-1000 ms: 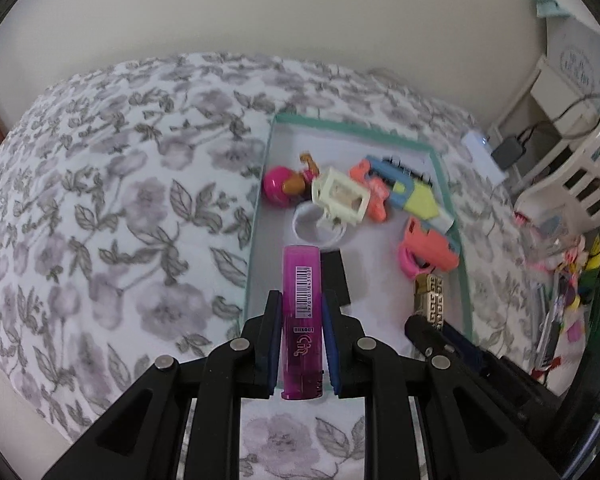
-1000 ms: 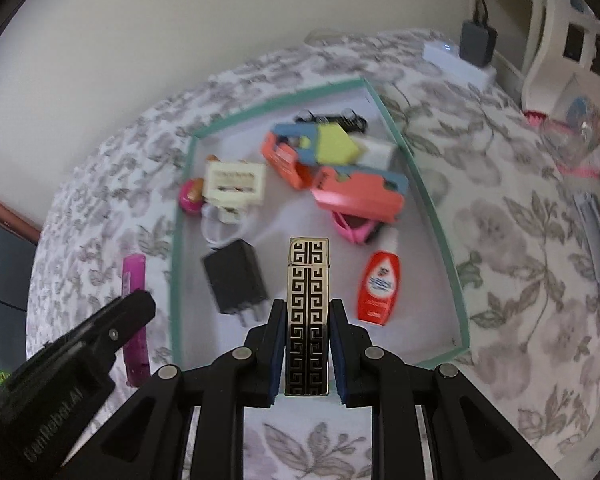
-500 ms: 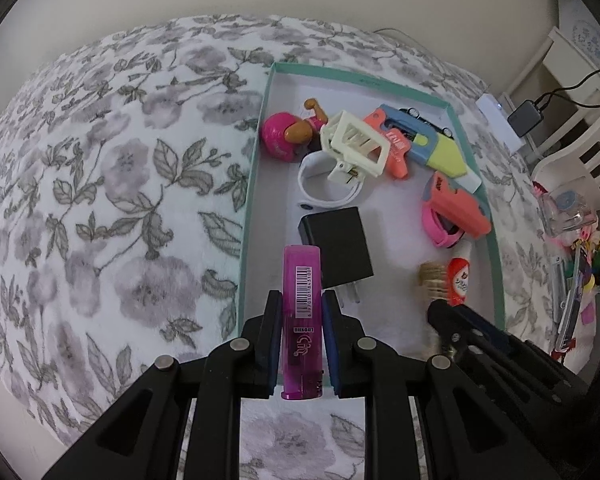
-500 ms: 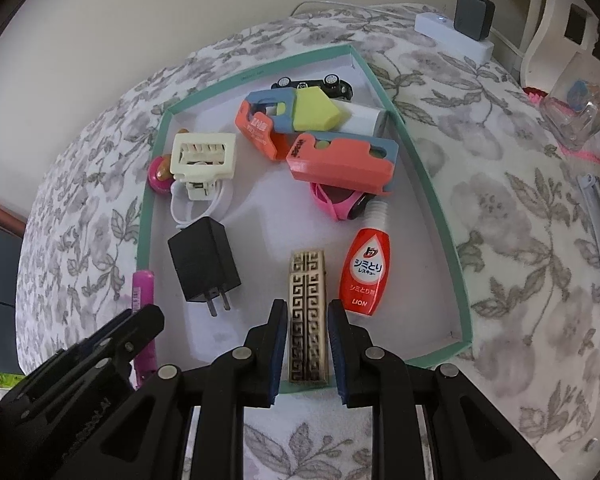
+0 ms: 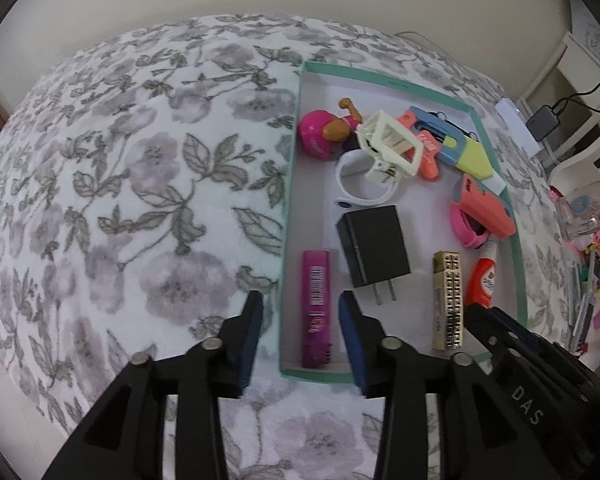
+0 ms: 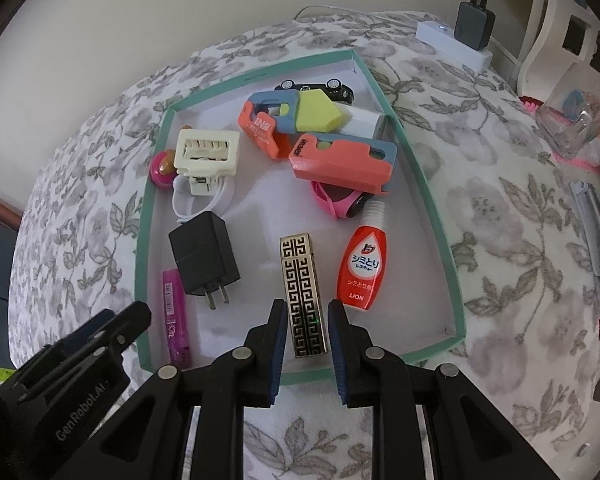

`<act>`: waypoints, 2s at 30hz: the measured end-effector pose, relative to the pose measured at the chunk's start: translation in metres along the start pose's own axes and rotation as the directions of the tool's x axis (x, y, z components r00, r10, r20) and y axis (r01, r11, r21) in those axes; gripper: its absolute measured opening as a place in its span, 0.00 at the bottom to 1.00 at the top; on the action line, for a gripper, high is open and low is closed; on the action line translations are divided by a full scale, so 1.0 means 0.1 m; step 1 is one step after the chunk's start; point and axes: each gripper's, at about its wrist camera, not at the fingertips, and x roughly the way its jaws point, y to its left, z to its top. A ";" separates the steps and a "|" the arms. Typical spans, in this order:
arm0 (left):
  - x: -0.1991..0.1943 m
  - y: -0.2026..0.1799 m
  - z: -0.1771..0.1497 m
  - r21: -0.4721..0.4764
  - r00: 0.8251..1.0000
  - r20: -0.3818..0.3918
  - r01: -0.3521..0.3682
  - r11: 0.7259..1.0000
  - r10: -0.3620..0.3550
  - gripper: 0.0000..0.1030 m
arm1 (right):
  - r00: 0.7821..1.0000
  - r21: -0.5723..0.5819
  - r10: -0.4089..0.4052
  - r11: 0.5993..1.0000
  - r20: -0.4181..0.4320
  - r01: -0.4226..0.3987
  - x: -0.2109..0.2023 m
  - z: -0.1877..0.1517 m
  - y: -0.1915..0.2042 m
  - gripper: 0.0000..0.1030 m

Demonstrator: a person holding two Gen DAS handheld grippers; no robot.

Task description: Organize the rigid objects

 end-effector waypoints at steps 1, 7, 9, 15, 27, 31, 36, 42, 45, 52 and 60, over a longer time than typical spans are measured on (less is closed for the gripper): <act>-0.01 0.02 0.00 -0.001 1.000 0.007 -0.015 1.000 0.015 0.50 | 1.000 -0.002 -0.004 1.000 0.003 0.004 -0.01 -0.01 0.00 0.22; -0.05 0.14 -0.02 -0.029 0.991 0.036 -0.127 0.991 0.128 0.81 | 0.999 -0.019 -0.037 0.999 0.019 0.037 -0.04 -0.05 -0.01 0.45; -0.05 0.18 -0.04 -0.031 0.986 0.037 -0.161 0.986 0.162 0.83 | 0.999 -0.028 -0.045 0.999 0.027 0.046 -0.06 -0.06 0.00 0.53; -0.04 0.31 -0.09 -0.065 0.979 0.025 -0.200 0.978 0.202 0.93 | 0.996 -0.062 -0.071 0.995 0.060 0.074 -0.11 -0.09 0.04 0.71; -0.14 0.49 -0.20 -0.108 0.981 0.025 -0.186 0.977 0.190 0.94 | 0.990 -0.094 -0.085 0.991 0.109 0.095 -0.19 -0.17 0.08 1.00; -0.19 0.47 -0.25 -0.080 0.979 0.034 -0.199 0.977 0.202 0.94 | 0.989 -0.095 -0.081 0.991 0.121 0.093 -0.23 -0.21 0.08 1.00; -0.26 0.47 -0.27 -0.073 0.981 0.047 -0.184 0.980 0.187 0.94 | 0.988 -0.097 -0.075 0.991 0.135 0.088 -0.29 -0.25 0.08 1.00; -0.32 0.48 -0.27 -0.085 0.981 0.060 -0.181 0.980 0.187 0.94 | 0.986 -0.094 -0.068 0.992 0.152 0.083 -0.35 -0.26 0.07 1.00; -0.35 0.50 -0.27 -0.097 0.980 0.067 -0.180 0.979 0.187 0.94 | 0.985 -0.090 -0.061 0.993 0.164 0.076 -0.40 -0.27 0.07 1.00; -0.48 0.48 -0.29 -0.109 0.979 0.099 -0.166 0.980 0.177 0.94 | 0.980 -0.087 -0.050 0.994 0.194 0.068 -0.51 -0.30 0.07 1.00; -0.59 0.46 -0.30 -0.100 0.975 0.130 -0.167 0.981 0.179 0.94 | 0.973 -0.086 -0.044 0.994 0.227 0.065 -0.62 -0.33 0.08 1.00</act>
